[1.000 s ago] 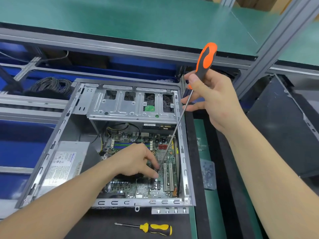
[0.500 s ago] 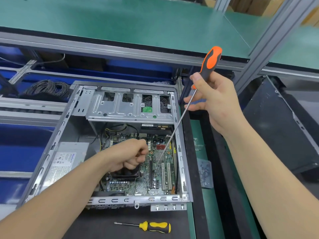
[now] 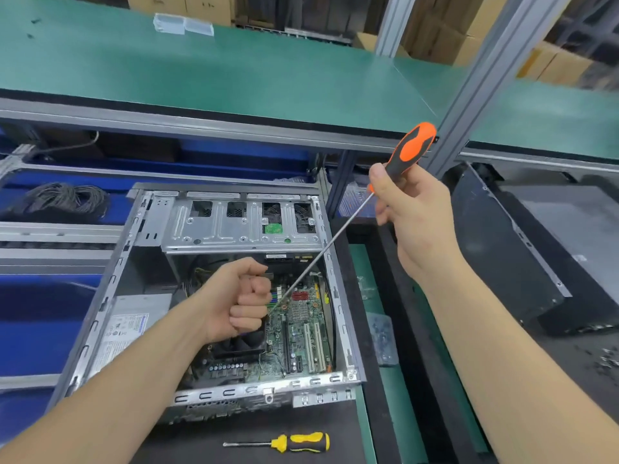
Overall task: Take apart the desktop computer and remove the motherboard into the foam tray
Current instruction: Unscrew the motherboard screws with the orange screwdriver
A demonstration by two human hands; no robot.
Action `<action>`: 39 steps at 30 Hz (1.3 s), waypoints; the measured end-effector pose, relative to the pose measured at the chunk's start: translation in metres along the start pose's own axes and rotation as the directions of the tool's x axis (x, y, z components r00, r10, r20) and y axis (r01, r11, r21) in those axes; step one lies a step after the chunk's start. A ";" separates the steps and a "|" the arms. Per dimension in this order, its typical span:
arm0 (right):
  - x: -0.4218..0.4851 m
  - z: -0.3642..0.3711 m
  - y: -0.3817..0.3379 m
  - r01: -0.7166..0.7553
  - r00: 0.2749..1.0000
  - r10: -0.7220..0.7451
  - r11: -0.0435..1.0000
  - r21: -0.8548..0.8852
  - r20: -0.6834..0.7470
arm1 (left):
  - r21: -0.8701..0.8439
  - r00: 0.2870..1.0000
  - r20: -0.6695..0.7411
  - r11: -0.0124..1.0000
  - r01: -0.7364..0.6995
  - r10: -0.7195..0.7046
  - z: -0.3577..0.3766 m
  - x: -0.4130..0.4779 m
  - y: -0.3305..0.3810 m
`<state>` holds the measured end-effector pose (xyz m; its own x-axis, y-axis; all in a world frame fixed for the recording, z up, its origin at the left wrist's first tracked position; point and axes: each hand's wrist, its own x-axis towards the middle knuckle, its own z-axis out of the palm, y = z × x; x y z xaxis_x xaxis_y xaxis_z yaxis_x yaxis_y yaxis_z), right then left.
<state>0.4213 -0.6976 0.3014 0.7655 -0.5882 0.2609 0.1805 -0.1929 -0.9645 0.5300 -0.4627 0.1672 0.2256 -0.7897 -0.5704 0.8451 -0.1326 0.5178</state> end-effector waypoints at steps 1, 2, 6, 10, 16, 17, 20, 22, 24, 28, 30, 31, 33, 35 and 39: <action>-0.002 -0.001 -0.002 0.007 1.000 -0.007 1.000 0.016 -0.011 | 0.059 0.997 0.075 0.998 0.018 -0.022 0.000 -0.004 0.002; -0.005 -0.002 -0.004 0.008 1.000 -0.008 0.999 0.053 -0.015 | 0.133 0.990 0.133 0.991 0.019 -0.037 0.000 -0.009 0.004; -0.012 -0.007 -0.015 0.032 0.999 -0.025 0.984 0.175 -0.044 | 0.328 0.988 0.152 0.944 -0.033 -0.018 0.011 -0.023 0.013; -0.018 -0.014 -0.019 0.061 0.997 -0.046 0.947 0.315 -0.056 | 0.093 0.957 -0.029 0.954 -0.283 0.287 0.036 -0.024 0.016; -0.043 -0.037 -0.004 -0.077 0.996 0.058 0.938 0.338 0.066 | 0.175 0.819 -0.197 0.841 -0.511 0.539 0.092 -0.014 0.041; -0.049 -0.042 0.002 -0.115 0.992 0.094 0.937 0.328 0.080 | 0.213 0.800 -0.225 0.829 -0.517 0.556 0.106 -0.010 0.045; -0.066 -0.065 0.019 -0.202 0.979 0.191 0.892 0.403 0.068 | 0.409 0.709 -0.325 0.769 -0.491 0.626 0.144 0.005 0.058; -0.077 -0.084 0.033 -0.266 0.963 0.267 0.892 0.365 0.049 | 0.581 0.673 -0.348 0.713 -0.393 0.653 0.163 0.017 0.063; -0.091 -0.104 0.049 -0.380 0.924 0.378 0.882 0.279 0.065 | 0.721 0.693 -0.296 0.630 -0.289 0.657 0.179 0.034 0.061; -0.123 -0.129 0.077 -0.585 0.792 0.558 0.809 0.047 0.248 | 0.987 0.766 -0.064 0.153 -0.046 0.640 0.207 0.075 0.034; -0.136 -0.133 0.091 -0.632 0.737 0.621 0.773 -0.051 0.267 | 0.980 0.786 -0.022 -0.141 0.138 0.617 0.211 0.096 0.015; -0.142 -0.132 0.099 -0.655 0.714 0.647 0.753 -0.072 0.267 | 0.947 0.778 -0.022 -0.237 0.218 0.628 0.209 0.104 0.006; -0.153 -0.124 0.116 -0.708 0.657 0.707 0.698 -0.111 0.261 | 0.911 0.761 -0.033 -0.293 0.290 0.648 0.201 0.114 -0.012; -0.165 -0.112 0.132 -0.757 0.593 0.766 0.636 -0.152 0.248 | 0.935 0.782 -0.061 -0.238 0.262 0.621 0.193 0.116 -0.023; -0.183 -0.085 0.158 -0.791 0.542 0.814 0.578 -0.198 0.210 | 0.946 0.801 -0.243 0.315 0.072 0.546 0.188 0.105 -0.032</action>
<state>0.2570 -0.6872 0.1048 0.6915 -0.3103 -0.6524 -0.6241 0.1982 -0.7558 0.4356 -0.6541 0.2104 0.7605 -0.5598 -0.3292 -0.1762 -0.6657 0.7251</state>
